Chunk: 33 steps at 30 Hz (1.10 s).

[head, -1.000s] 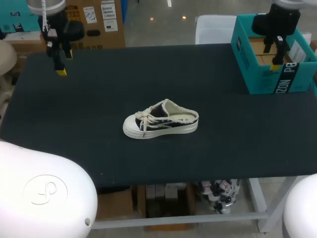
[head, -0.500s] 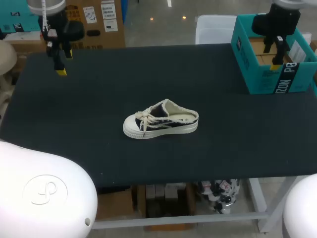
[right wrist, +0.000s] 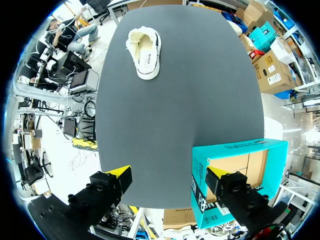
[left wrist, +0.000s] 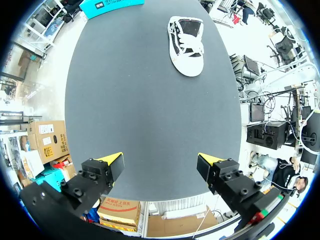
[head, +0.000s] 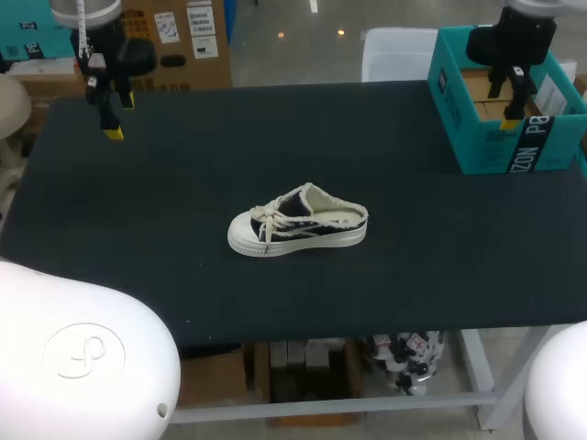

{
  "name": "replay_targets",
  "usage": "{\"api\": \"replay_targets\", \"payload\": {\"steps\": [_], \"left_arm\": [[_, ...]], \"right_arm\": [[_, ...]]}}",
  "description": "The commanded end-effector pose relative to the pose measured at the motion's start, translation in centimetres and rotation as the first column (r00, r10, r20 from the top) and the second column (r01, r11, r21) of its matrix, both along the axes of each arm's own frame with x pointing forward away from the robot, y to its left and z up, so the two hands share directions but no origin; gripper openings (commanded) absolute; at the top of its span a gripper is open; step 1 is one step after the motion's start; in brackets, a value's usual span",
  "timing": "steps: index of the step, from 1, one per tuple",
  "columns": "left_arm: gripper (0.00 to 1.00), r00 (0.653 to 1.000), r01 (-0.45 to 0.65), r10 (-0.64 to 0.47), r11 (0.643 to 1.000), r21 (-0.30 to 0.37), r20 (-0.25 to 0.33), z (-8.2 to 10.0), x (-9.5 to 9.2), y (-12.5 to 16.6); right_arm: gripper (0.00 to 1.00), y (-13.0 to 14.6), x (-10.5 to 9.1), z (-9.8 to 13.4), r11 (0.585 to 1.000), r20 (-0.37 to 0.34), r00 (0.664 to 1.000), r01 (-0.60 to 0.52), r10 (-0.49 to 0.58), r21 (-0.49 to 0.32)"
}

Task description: Open the shoe tongue, take the insole out of the shoe, put the insole back into the shoe, and pack the shoe into the shoebox

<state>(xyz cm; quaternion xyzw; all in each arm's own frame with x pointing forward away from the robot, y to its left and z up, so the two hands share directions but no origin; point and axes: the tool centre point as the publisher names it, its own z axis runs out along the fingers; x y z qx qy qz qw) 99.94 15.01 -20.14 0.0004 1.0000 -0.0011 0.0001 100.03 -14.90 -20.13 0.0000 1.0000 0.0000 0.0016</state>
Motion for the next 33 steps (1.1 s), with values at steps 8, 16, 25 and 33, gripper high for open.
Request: {"api": "replay_targets", "payload": {"steps": [8, 16, 25, 33], "left_arm": [[1.0, 1.0, -0.002, 0.001, 1.0, 0.011, 0.013, 0.1, -0.7, -0.3], [1.0, 1.0, 0.025, -0.025, 0.999, -0.024, 0.015, 0.1, -1.9, -0.8], [1.0, 0.994, 0.111, -0.109, 0.991, -0.072, 0.03, -0.2, -3.7, -2.8], [1.0, 0.987, 0.159, -0.156, 0.984, -0.083, 0.039, 0.0, -4.2, -5.2]], "right_arm": [[1.0, 0.5, -0.4, -0.1, 1.0, -0.02, 1.0, 0.0, 0.0, -0.005], [1.0, 1.7, -2.7, -0.3, 0.997, -0.031, 0.999, 0.007, -0.005, 0.075], [1.0, 4.1, -5.8, -2.0, 0.974, 0.009, 1.0, 0.027, -0.029, 0.226], [1.0, 7.5, -7.1, -4.3, 0.954, 0.036, 0.999, 0.021, -0.033, 0.298]]}}
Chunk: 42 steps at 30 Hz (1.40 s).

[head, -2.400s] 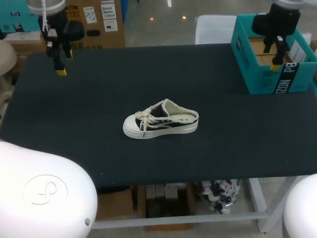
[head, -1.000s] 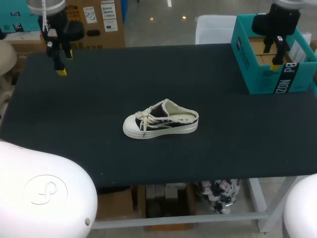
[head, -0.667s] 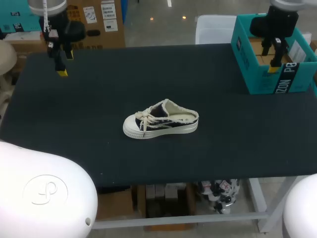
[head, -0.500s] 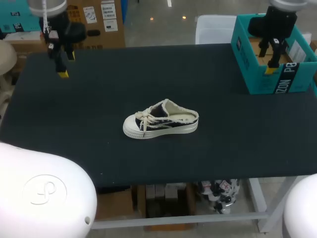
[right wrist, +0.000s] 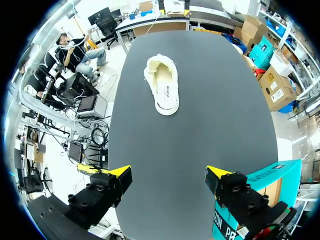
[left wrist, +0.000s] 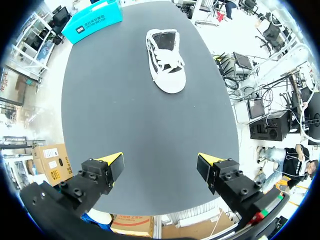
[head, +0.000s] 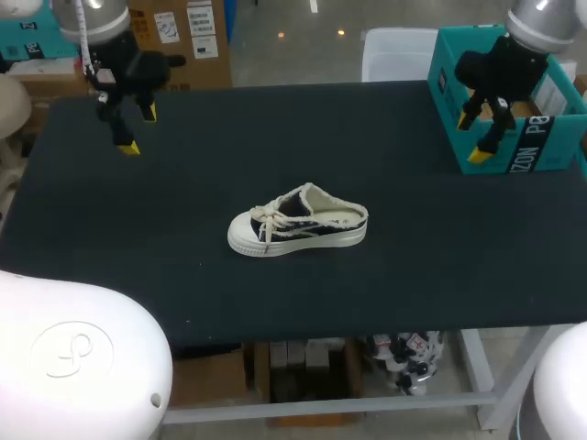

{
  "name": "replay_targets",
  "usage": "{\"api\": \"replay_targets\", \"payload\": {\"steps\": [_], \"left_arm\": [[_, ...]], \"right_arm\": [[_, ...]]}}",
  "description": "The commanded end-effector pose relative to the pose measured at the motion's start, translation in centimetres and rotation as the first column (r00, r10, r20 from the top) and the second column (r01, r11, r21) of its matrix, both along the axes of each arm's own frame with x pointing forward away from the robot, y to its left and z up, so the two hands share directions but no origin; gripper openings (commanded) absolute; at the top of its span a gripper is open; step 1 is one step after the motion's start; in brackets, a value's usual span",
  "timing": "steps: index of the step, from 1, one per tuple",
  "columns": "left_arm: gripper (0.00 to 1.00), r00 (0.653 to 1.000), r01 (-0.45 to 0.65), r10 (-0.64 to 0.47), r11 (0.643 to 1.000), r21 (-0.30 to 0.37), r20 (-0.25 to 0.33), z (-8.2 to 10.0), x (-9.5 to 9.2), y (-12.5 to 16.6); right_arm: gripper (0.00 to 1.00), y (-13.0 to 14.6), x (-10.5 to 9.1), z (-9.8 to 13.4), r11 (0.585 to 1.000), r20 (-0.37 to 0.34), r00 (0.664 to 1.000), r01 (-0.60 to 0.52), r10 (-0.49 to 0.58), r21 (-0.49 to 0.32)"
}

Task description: Open the shoe tongue, take the insole out of the shoe, put the insole back into the shoe, and pack the shoe into the shoebox

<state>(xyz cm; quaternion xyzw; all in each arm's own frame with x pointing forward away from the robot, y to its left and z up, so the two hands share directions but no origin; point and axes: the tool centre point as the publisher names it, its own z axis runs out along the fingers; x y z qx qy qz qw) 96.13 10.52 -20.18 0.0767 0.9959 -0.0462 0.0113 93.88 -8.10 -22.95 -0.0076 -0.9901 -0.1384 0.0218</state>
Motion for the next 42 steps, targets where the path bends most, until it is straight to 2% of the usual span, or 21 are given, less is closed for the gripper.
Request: {"api": "replay_targets", "payload": {"steps": [1, 8, 16, 18, 23, 24, 25, 30, 34, 37, 38, 42], "left_arm": [[1.0, 1.0, 0.009, -0.01, 1.0, 0.002, 0.011, 0.0, -0.4, -0.9], [1.0, 0.999, 0.032, -0.032, 0.999, -0.026, 0.007, -0.2, -0.3, -2.0], [1.0, 1.0, 0.029, -0.029, 0.999, -0.032, 0.01, -0.9, -0.3, -3.1], [1.0, 1.0, -0.001, 0.001, 0.999, -0.035, -0.002, -1.0, -0.3, -3.5], [1.0, 0.982, -0.191, 0.191, 0.98, -0.049, -0.01, -0.8, -0.2, -4.2], [1.0, 0.971, -0.239, 0.238, 0.969, -0.06, -0.028, -0.7, -0.1, -4.3], [1.0, 0.962, -0.272, 0.27, 0.961, -0.054, -0.032, -0.6, -0.1, -4.4], [1.0, 0.901, -0.434, 0.431, 0.894, -0.109, -0.049, 0.0, -0.3, -5.1], [1.0, 0.83, -0.557, 0.546, 0.813, -0.169, -0.112, -0.1, -0.2, -5.5], [1.0, 0.768, -0.64, 0.616, 0.748, -0.175, -0.174, -0.6, 0.1, -5.8], [1.0, 0.756, -0.655, 0.638, 0.734, -0.182, -0.148, -0.8, 0.1, -5.9], [1.0, 0.756, -0.655, 0.638, 0.734, -0.182, -0.148, -0.8, 0.1, -5.9]], "right_arm": [[1.0, 1.1, -1.1, -1.7, 0.999, 0.087, 0.996, 0.023, -0.026, 0.036], [1.0, 3.2, -2.0, -3.4, 0.993, 0.108, 0.994, 0.017, -0.029, 0.114], [1.0, 6.0, -2.7, -5.5, 0.988, 0.082, 0.995, 0.044, -0.056, 0.148], [1.0, 7.1, -3.0, -6.1, 0.987, 0.077, 0.995, 0.051, -0.063, 0.151], [1.0, 9.0, -3.6, -7.8, 0.982, 0.075, 0.995, 0.058, -0.073, 0.177], [1.0, 9.3, -3.7, -8.1, 0.981, 0.074, 0.994, 0.06, -0.075, 0.185], [1.0, 9.6, -3.8, -8.4, 0.978, 0.079, 0.994, 0.064, -0.081, 0.201], [1.0, 11.2, -4.3, -9.5, 0.969, 0.1, 0.99, 0.069, -0.096, 0.238], [1.0, 12.1, -4.5, -10.1, 0.958, 0.11, 0.988, 0.071, -0.106, 0.279], [1.0, 12.3, -4.5, -10.6, 0.948, 0.101, 0.987, 0.09, -0.126, 0.305], [1.0, 12.4, -4.4, -10.8, 0.945, 0.092, 0.987, 0.101, -0.135, 0.311], [1.0, 12.5, -4.3, -11.0, 0.944, 0.078, 0.988, 0.101, -0.132, 0.314]]}}
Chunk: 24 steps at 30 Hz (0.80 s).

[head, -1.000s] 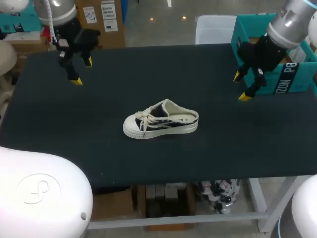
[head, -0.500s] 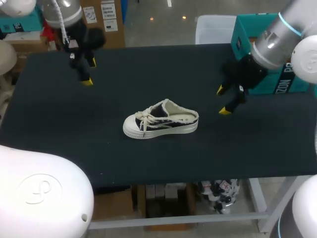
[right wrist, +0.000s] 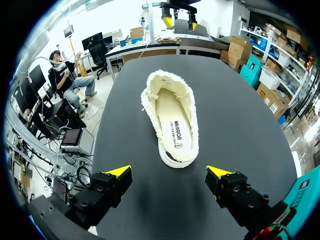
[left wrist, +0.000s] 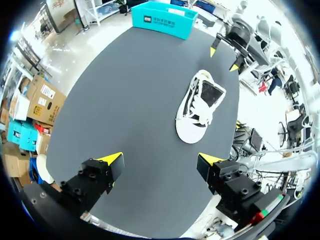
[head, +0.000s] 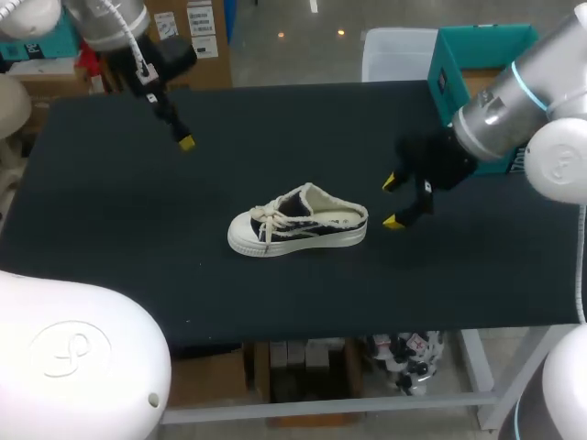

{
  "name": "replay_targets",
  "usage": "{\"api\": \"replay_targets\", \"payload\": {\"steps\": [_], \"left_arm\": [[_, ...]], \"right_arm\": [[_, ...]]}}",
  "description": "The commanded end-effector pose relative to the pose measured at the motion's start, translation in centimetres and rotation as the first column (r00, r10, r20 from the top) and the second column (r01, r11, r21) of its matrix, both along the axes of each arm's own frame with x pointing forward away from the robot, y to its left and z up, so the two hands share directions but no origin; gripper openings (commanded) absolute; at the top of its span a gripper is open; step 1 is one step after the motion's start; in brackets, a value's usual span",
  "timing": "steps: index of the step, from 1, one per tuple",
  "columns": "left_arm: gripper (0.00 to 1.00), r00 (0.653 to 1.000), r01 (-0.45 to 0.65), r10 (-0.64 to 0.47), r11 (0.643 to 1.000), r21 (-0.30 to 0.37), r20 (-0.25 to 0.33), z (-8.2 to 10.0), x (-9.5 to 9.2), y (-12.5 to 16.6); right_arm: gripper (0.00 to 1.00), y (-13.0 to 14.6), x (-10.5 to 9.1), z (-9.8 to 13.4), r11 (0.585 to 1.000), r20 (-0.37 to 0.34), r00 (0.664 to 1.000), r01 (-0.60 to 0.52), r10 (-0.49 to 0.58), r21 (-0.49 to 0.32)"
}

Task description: Open the shoe tongue, take the insole out of the shoe, put the insole back into the shoe, and pack the shoe into the shoebox

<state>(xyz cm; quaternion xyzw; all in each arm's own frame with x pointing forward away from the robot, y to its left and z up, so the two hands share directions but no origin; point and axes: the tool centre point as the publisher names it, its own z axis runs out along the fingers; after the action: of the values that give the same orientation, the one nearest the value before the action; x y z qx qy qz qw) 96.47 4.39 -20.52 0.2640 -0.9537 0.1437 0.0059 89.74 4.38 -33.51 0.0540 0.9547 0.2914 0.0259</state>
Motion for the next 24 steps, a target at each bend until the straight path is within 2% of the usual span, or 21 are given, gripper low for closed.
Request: {"api": "replay_targets", "payload": {"steps": [1, 10, 13, 15, 18, 19, 22, 24], "left_arm": [[1.0, 1.0, -0.03, 0.03, 0.999, -0.018, 0.008, -0.5, -0.3, 0.2], [1.0, 1.0, -0.03, 0.03, 0.999, -0.018, 0.008, -0.5, -0.3, 0.2], [1.0, 0.995, -0.086, 0.085, 0.996, -0.026, -0.043, -0.7, -0.2, -0.6], [1.0, 0.989, -0.126, 0.124, 0.992, -0.022, -0.084, -0.7, -0.2, -1.3], [1.0, 0.979, -0.165, 0.166, 0.986, 0.023, -0.12, -0.7, -0.3, -2.7], [1.0, 0.977, -0.171, 0.177, 0.984, 0.055, -0.12, -0.7, -0.4, -3.2], [1.0, 0.967, -0.202, 0.214, 0.975, 0.094, -0.14, -0.6, -0.6, -4.3], [1.0, 0.963, -0.223, 0.237, 0.968, 0.114, -0.127, -0.5, -0.5, -4.8]], "right_arm": [[1.0, 0.0, -0.1, -0.4, 1.0, 0.015, 1.0, 0.008, -0.008, 0.002], [1.0, 0.0, -0.1, -0.4, 1.0, 0.015, 1.0, 0.008, -0.008, 0.002], [1.0, -0.1, 0.6, -0.6, 1.0, 0.002, 1.0, 0.03, -0.03, 0.0], [1.0, 0.8, 0.7, -0.9, 1.0, 0.004, 1.0, 0.022, -0.022, 0.012], [1.0, 2.0, 0.9, -1.5, 1.0, 0.005, 1.0, 0.022, -0.022, 0.015], [1.0, 2.2, 0.9, -1.7, 1.0, 0.004, 1.0, 0.023, -0.023, 0.016], [1.0, 2.7, 1.0, -2.2, 0.999, 0.007, 1.0, -0.001, 0.0, 0.042], [1.0, 3.0, 1.0, -2.5, 0.998, 0.0, 1.0, -0.008, 0.008, 0.066]]}}
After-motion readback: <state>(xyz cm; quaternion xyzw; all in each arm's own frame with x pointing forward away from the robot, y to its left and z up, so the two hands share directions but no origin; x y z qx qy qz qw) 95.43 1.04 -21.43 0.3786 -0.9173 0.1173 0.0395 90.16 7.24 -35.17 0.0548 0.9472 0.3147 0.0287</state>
